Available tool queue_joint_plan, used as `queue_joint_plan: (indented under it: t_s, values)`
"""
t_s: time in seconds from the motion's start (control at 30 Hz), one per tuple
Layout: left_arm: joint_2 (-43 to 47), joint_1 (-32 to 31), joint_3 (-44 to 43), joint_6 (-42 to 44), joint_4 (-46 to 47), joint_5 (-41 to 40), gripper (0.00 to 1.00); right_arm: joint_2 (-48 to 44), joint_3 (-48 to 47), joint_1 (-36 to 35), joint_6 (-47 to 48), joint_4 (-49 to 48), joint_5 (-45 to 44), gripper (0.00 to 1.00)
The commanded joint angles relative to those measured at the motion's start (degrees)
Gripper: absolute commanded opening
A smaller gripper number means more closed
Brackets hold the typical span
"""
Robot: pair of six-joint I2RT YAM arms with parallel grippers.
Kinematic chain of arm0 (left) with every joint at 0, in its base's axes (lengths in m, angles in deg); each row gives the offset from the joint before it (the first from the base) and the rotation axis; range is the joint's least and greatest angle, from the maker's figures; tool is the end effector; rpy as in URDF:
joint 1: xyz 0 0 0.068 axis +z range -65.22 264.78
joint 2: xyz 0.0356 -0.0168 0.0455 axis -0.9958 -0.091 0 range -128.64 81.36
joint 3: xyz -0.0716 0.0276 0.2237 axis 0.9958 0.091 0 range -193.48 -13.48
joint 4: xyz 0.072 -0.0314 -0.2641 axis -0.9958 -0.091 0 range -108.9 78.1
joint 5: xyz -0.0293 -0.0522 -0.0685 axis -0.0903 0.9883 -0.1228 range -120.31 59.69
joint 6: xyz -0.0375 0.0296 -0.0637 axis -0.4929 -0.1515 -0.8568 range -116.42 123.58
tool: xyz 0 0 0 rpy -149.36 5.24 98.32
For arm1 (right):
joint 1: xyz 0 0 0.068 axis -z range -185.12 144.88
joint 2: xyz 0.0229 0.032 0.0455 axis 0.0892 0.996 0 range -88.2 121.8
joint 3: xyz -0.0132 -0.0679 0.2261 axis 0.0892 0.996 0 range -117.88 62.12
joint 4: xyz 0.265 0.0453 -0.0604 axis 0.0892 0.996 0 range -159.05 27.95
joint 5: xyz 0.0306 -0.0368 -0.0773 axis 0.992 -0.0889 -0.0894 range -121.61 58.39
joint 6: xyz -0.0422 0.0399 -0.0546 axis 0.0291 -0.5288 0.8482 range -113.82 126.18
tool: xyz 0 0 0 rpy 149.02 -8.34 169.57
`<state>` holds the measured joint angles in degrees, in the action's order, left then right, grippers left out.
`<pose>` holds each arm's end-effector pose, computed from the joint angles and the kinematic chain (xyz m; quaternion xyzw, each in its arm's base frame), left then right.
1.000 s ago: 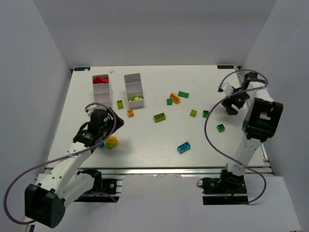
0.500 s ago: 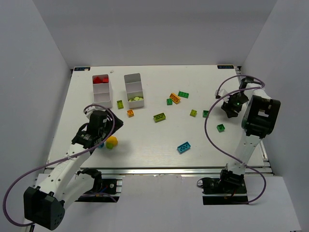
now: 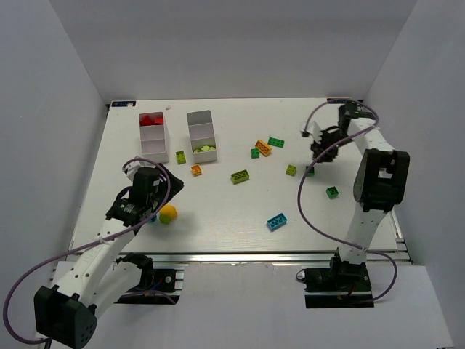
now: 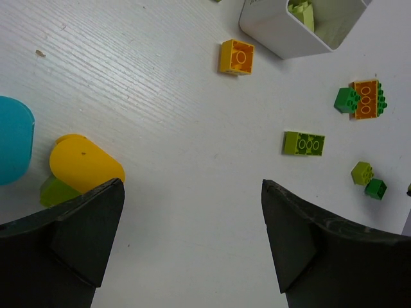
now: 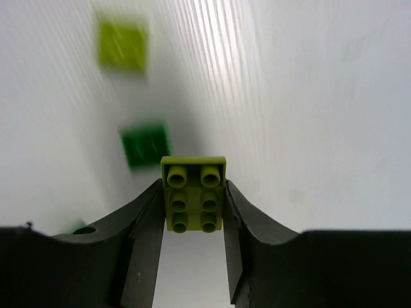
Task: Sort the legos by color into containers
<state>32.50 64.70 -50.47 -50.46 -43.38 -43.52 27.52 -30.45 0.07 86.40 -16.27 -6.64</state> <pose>0.2311 -0.0678 0.1925 -0.3099 0.8591 -0.1527 0.3775 0.4148 -0.0086 0.1381 -0.6111 0.7524 0.0765 0.2334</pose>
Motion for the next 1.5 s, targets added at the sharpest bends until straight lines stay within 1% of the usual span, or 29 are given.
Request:
queue_joint_plan:
  t_s: [0.0,0.03,0.07,0.1,0.13,0.17,0.2,0.23,0.27,0.3,0.33,0.37,0.43,0.47,0.67,0.77,0.8,0.83,0.9,1.0,1.07,1.23,1.3,1.33,1.4,1.43,1.47]
  values:
    - [1.1,0.2,-0.5,0.0,0.0,-1.8,0.96,-8.0,-2.2,-11.9,-10.7,-2.5,12.4,0.0]
    - [1.0,0.2,-0.7,0.2,-0.2,-2.0,0.96,-8.5,-2.3,-14.0,-17.0,-4.8,13.7,0.0]
    - [0.8,0.2,-0.9,0.3,-0.3,-2.0,0.97,-9.0,-2.5,-18.0,-20.3,-7.4,14.7,0.0]
    - [0.6,0.2,-1.1,0.3,-0.4,-2.0,0.97,-9.5,-2.8,-19.8,-24.1,-14.3,15.5,0.0]
    - [0.7,0.2,-1.2,0.3,-0.5,-2.1,0.97,-9.5,-3.6,-21.7,-31.6,-17.8,15.5,0.0]
    - [0.8,0.2,-1.2,0.3,-0.4,-2.0,0.96,-9.3,-4.2,-23.3,-34.6,-21.1,15.9,0.0]
    - [1.0,0.2,-1.2,0.1,-0.4,-2.0,0.97,-8.7,-4.8,-25.9,-37.2,-27.4,17.4,0.0]
    - [1.2,0.2,-1.1,0.0,-0.3,-2.1,0.97,-8.3,-5.2,-27.2,-39.9,-31.5,17.4,0.0]
    - [1.5,0.2,-0.9,-0.2,-0.4,-2.2,0.97,-8.0,-4.9,-29.7,-45.4,-35.8,16.8,0.0]
    - [1.9,0.2,-0.8,-0.4,-0.5,-2.2,0.97,-6.8,-5.1,-30.9,-47.1,-39.5,15.6,0.0]
    - [2.1,0.2,-0.7,-0.5,-0.6,-2.2,0.96,-6.2,-5.2,-32.2,-48.2,-45.3,15.2,0.0]
    - [2.4,0.2,-0.5,-0.5,-0.8,-2.3,0.97,-5.4,-5.8,-34.6,-48.8,-47.7,15.2,0.0]
    - [3.0,0.2,-0.4,-0.9,-1.4,-2.3,0.96,-3.0,-6.6,-36.7,-48.9,-51.8,15.0,0.0]
    - [3.2,0.2,-0.2,-1.0,-1.6,-2.4,0.96,-2.1,-6.9,-38.7,-48.8,-55.8,14.8,0.0]
    - [6.4,0.2,1.0,-2.4,-3.1,-3.0,0.97,4.2,-10.1,-43.7,-49.5,-67.3,8.9,0.0]
    - [7.5,0.2,1.7,-3.2,-3.6,-2.8,0.97,7.7,-12.8,-45.1,-51.4,-70.4,3.1,0.0]
    - [7.8,0.2,1.8,-3.4,-3.8,-2.8,0.97,9.2,-13.2,-45.4,-51.7,-72.5,-0.1,0.0]
    - [8.0,0.2,1.9,-3.5,-4.3,-2.7,0.97,10.0,-14.1,-45.7,-51.3,-73.2,-1.1,0.0]
    - [8.3,0.2,1.9,-3.6,-4.7,-2.9,0.97,11.8,-14.6,-46.1,-51.3,-75.2,-4.3,0.03]
    - [9.0,0.2,1.9,-3.6,-5.3,-3.0,0.97,13.7,-16.1,-46.5,-48.9,-75.1,-6.5,0.05]
    - [9.2,0.2,2.2,-3.8,-5.7,-3.3,0.97,14.5,-16.3,-46.5,-47.3,-74.7,-7.2,0.12]
    - [10.2,0.2,3.2,-4.2,-5.3,-3.2,0.97,14.6,-14.5,-46.4,-45.0,-74.5,-7.4,0.2]
    - [9.9,0.2,3.2,-4.1,-5.3,-3.2,0.97,14.5,-13.6,-46.3,-44.6,-74.2,-7.2,0.25]
    - [9.7,0.2,3.1,-4.1,-5.0,-3.2,0.97,14.5,-13.3,-46.3,-44.5,-74.1,-7.4,0.29]
    - [9.2,0.2,2.9,-3.8,-4.7,-3.2,0.97,14.6,-12.9,-46.3,-44.4,-74.0,-7.7,0.34]
    - [8.6,0.2,2.7,-3.6,-4.6,-3.2,0.97,14.7,-12.7,-46.3,-44.4,-74.1,-7.8,0.4]
    - [8.3,0.2,2.4,-3.5,-4.6,-3.3,0.97,14.7,-12.5,-46.2,-44.3,-74.0,-7.8,0.43]
